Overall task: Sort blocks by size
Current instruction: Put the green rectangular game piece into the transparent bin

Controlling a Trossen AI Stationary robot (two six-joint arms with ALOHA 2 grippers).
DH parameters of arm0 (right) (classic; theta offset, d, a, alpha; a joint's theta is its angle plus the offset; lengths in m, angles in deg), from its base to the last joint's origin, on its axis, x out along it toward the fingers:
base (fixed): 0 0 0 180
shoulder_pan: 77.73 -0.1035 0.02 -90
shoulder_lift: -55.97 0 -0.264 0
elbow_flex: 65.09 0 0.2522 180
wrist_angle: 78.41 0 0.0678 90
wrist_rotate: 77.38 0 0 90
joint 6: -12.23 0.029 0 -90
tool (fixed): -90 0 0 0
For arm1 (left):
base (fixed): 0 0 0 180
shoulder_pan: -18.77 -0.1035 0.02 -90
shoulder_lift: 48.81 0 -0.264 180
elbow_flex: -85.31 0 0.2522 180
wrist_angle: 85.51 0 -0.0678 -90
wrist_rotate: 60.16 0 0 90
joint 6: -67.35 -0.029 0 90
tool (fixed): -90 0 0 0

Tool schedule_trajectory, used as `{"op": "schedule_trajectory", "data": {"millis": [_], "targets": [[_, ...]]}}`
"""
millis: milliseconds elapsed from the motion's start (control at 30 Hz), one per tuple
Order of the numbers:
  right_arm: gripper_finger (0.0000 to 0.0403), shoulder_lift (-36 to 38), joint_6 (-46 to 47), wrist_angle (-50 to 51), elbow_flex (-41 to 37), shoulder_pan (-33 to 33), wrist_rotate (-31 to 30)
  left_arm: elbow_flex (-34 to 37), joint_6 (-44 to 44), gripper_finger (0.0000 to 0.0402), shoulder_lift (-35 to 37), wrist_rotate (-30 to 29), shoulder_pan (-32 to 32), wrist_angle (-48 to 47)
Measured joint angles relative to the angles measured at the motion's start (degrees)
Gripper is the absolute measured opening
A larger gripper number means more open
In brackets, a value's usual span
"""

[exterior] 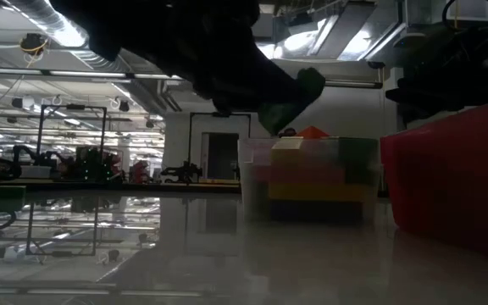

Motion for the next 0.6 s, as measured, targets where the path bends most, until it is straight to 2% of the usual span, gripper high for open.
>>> {"op": "schedule_trajectory", "data": {"millis": [233,600], "targets": [[0.0214,0.00,0.00,-0.02,0.01,0.00,0.00,-0.02,4.99,0.0160,-0.01,-0.06,-0.52,-2.17],[0.0214,0.00,0.00,-0.02,0.01,-0.01,-0.02,-0.02,4.65,0.0204,0.52,-0.07,-0.86,-4.45]]}}
